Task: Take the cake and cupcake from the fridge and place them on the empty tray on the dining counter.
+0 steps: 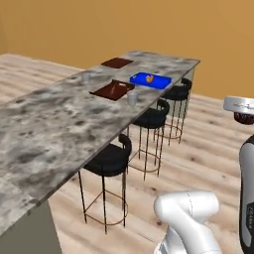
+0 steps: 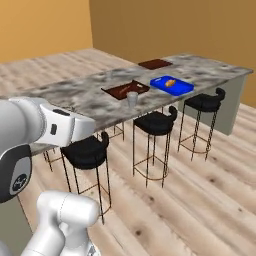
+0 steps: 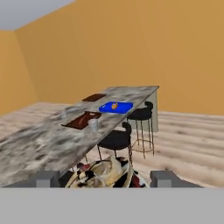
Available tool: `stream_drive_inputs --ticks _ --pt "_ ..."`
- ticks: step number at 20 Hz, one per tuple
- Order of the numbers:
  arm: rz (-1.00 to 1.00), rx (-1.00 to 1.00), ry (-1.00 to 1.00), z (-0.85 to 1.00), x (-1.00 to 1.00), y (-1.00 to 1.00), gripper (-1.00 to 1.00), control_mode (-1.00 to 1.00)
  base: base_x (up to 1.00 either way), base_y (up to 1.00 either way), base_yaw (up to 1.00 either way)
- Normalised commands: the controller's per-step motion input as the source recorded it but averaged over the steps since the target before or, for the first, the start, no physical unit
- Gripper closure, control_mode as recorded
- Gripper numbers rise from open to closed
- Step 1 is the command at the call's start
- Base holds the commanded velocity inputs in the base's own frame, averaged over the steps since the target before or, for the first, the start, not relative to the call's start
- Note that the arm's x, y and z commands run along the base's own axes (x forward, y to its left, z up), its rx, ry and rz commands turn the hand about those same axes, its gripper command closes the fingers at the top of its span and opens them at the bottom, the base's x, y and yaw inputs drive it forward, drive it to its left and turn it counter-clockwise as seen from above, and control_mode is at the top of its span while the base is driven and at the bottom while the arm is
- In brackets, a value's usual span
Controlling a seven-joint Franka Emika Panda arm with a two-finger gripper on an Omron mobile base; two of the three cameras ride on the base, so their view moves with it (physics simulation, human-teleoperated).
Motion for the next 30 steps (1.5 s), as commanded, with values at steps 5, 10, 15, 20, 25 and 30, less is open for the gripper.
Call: stream_drive_inputs --ticks 5,10,15,20,25,30 --pt "0.0 0.0 0.0 0.0 0.0 0.0 1.0 1.0 1.0 -1.0 0.07" --pt "0.0 0.0 0.0 0.0 0.0 0.0 1.0 1.0 1.0 -1.0 0.03" --pt "0.0 0.0 0.0 0.0 0.0 0.0 1.0 1.0 1.0 -1.0 0.0" --pt "0.0 0.0 0.0 0.0 0.0 0.0 1.0 1.0 1.0 -1.0 0.0" --pt "0.0 0.0 0.0 0.0 0.0 0.0 1.0 1.0 1.0 -1.0 0.0" --pt "0.0 0.0 0.0 0.0 0.0 0.0 1.0 1.0 1.0 -1.0 0.0"
